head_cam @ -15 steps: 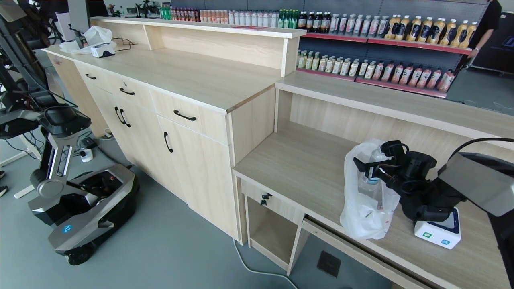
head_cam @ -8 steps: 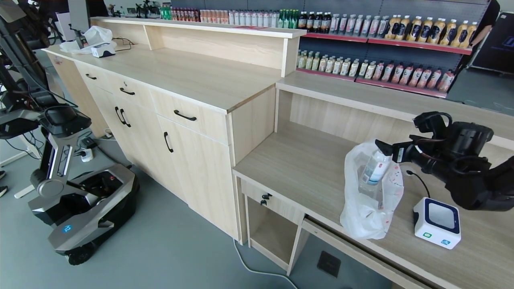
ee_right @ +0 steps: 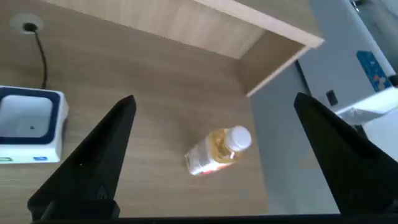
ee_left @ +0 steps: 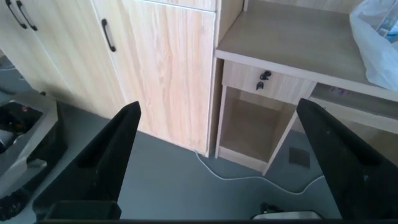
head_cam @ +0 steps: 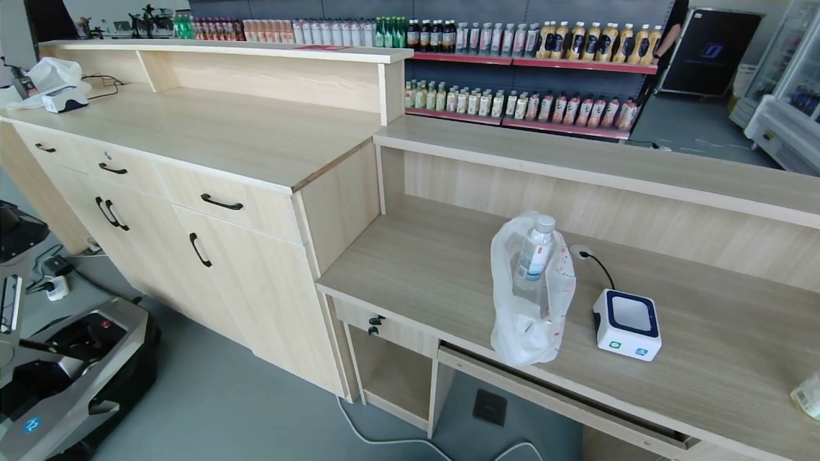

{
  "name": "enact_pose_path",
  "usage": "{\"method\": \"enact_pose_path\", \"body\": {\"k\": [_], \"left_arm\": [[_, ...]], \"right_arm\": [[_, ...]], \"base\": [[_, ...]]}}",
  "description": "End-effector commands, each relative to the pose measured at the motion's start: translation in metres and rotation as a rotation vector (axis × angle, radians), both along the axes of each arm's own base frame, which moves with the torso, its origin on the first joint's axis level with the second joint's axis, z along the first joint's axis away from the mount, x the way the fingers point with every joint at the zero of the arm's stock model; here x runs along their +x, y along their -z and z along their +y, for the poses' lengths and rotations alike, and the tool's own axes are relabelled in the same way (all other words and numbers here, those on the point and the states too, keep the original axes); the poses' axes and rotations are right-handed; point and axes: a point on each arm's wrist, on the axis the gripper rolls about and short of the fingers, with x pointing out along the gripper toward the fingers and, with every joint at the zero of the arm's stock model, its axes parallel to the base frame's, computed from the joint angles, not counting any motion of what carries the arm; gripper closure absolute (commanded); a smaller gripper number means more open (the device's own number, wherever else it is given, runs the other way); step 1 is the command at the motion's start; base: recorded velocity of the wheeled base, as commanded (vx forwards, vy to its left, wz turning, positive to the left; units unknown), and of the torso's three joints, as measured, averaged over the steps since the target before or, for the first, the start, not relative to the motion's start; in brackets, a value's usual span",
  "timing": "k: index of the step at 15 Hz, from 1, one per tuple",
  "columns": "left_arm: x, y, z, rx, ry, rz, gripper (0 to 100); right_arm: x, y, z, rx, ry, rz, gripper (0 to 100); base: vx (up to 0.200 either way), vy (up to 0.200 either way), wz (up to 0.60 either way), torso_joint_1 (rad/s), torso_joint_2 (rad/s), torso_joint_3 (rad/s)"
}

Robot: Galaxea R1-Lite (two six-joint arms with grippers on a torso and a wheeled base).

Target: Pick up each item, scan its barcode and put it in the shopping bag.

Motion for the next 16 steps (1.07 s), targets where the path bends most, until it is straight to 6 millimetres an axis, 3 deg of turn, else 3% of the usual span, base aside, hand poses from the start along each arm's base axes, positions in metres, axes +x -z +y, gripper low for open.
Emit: {"method": "enact_pose_path", "body": {"k": [1,3,4,6,9,12,16], "left_arm": [[0.000,0.000,0.000,0.000,0.000,0.001,0],[0.000,0.000,0.000,0.000,0.000,0.001,0],[0.000,0.000,0.000,0.000,0.000,0.001,0],[0.000,0.000,0.000,0.000,0.000,0.001,0],[0.000,0.000,0.000,0.000,0.000,0.001,0],[0.000,0.000,0.000,0.000,0.000,0.001,0],[0.000,0.000,0.000,0.000,0.000,0.001,0]], "right_arm": [[-0.050,0.001,-0.019,0.069,0.302,0.038,0],[-0.058,0.012,-0.032,0.131,0.392,0.085,0],[-0.051,0.025,-0.045,0.172,0.405,0.124,0],[-0.023,0.046,-0.074,0.239,0.349,0.053,0],[0.018,0.085,-0.110,0.294,0.047,-0.011,0],[0.030,0.118,-0.115,0.331,-0.105,0.061,0],[0.055,0.136,-0.106,0.326,-0.203,0.088,0]], "base": [[0.000,0.000,-0.60,0.002,0.00,-0.002],[0.000,0.000,-0.60,0.005,0.00,0.002],[0.000,0.000,-0.60,0.002,0.00,-0.002],[0.000,0.000,0.00,0.000,0.00,0.000],[0.000,0.000,0.00,0.000,0.00,0.000],[0.000,0.000,0.00,0.000,0.00,0.000],[0.000,0.000,0.00,0.000,0.00,0.000]]}}
